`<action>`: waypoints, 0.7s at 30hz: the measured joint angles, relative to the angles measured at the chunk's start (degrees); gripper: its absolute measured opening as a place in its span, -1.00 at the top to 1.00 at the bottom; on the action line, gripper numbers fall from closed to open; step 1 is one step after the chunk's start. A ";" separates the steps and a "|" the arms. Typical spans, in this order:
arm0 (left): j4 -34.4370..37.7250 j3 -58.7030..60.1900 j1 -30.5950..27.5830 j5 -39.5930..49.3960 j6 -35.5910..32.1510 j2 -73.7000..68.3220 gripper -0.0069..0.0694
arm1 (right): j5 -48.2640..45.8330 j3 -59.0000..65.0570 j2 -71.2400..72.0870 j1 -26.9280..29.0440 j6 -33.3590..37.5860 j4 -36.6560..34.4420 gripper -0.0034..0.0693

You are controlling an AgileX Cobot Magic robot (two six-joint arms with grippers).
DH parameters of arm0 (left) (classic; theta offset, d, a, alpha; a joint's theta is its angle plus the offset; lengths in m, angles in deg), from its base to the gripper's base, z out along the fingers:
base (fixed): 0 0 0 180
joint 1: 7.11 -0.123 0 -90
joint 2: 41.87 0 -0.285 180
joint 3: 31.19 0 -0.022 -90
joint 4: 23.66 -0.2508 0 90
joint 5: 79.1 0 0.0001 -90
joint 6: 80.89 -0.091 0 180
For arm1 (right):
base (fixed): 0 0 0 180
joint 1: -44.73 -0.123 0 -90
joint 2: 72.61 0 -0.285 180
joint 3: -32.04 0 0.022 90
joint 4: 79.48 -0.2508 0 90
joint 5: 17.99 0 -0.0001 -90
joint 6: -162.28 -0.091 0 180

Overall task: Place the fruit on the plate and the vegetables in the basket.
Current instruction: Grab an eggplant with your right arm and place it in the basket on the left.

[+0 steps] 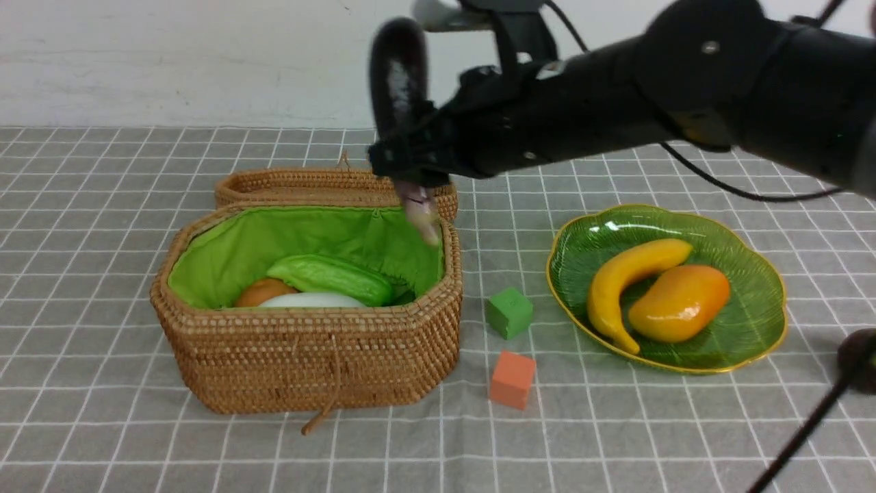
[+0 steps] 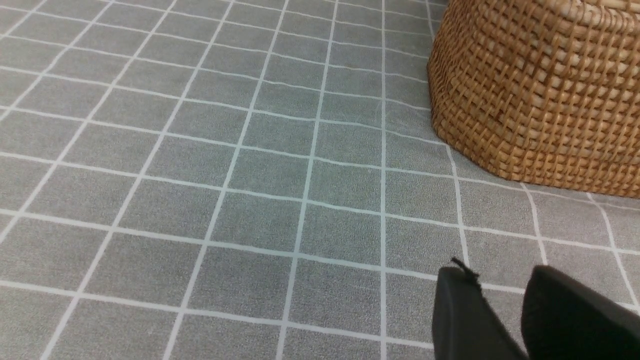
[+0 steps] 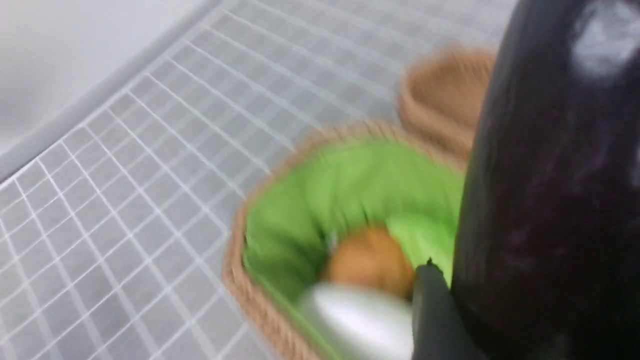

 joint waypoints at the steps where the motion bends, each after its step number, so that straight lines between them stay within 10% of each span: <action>1: 0.00 0.00 0.00 0.00 0.00 0.00 0.33 | 1.58 -1.14 -1.39 -0.64 2.29 -0.55 0.00; 13: 0.00 0.00 0.00 0.00 0.00 0.00 0.32 | 7.47 -3.73 -11.43 -5.88 17.12 -2.10 -0.09; 21: 0.00 0.00 0.00 0.00 0.00 0.00 0.29 | 2.55 -3.79 -10.40 -4.65 17.35 -0.33 -0.94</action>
